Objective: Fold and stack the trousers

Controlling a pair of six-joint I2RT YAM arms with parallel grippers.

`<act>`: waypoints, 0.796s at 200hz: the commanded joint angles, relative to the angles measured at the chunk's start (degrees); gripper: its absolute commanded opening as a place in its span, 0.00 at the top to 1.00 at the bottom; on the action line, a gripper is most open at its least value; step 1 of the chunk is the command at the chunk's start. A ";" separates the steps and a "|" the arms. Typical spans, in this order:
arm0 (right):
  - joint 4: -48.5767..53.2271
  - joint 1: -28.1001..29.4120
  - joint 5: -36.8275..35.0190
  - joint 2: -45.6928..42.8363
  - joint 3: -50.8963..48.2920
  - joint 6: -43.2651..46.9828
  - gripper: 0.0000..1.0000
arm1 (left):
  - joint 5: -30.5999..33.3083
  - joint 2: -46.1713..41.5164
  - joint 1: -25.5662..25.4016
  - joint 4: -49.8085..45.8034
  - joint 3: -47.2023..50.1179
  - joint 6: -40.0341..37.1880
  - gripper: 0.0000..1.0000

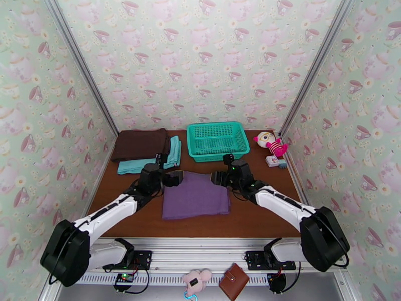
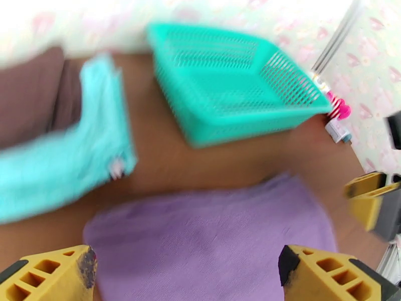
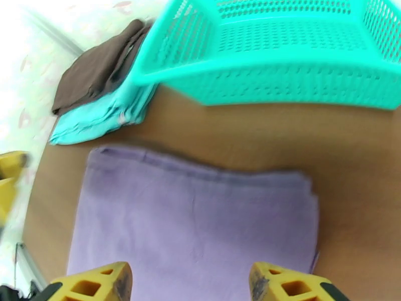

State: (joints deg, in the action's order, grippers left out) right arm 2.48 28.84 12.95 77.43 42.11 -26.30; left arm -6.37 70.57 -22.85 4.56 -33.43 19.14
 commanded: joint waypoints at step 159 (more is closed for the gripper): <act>40.29 6.05 -16.88 -4.88 -1.13 -6.93 0.32 | 15.61 -24.47 -8.33 -35.16 1.04 10.61 0.00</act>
State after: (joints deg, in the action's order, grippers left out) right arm 27.49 35.33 9.52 76.97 37.93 -34.70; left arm -3.33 51.22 -31.33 -26.39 -27.79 37.17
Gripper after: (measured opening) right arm 0.677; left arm 0.999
